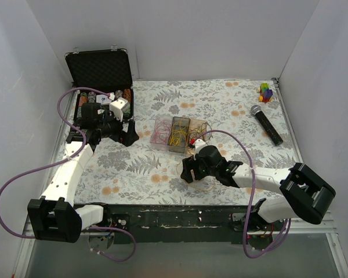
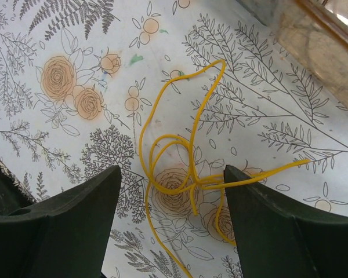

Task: Untangle the cables
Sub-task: Pick up the cable at the center of the board.

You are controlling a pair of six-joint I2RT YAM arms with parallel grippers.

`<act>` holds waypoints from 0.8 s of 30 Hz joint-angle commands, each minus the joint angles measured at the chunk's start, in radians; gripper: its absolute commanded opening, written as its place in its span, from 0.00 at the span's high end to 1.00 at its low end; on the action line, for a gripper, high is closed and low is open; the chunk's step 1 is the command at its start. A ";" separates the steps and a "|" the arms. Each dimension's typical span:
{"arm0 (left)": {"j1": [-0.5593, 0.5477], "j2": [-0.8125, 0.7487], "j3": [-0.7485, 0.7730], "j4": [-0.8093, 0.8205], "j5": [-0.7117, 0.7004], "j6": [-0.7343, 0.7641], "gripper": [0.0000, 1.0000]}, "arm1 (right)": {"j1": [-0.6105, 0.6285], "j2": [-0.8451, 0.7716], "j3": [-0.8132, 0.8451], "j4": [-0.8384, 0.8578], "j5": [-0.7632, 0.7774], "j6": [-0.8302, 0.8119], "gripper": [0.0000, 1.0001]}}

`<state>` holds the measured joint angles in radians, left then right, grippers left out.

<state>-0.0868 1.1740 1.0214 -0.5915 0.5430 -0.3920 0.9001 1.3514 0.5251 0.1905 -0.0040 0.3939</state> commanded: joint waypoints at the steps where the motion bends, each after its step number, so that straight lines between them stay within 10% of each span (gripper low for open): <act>1: 0.007 -0.039 -0.012 0.009 0.006 0.021 0.04 | 0.006 0.012 -0.011 0.073 -0.040 0.008 0.20; 12: 0.009 -0.042 -0.023 0.015 -0.026 0.045 0.04 | 0.140 0.160 0.124 -0.126 0.237 -0.043 0.36; 24: 0.012 -0.039 -0.034 0.036 -0.043 0.048 0.09 | 0.143 0.101 0.186 -0.233 0.279 -0.024 0.99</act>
<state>-0.0818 1.1687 1.0027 -0.5892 0.5053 -0.3511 1.0348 1.4876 0.6495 0.0669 0.2638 0.3740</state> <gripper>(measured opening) 0.926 0.078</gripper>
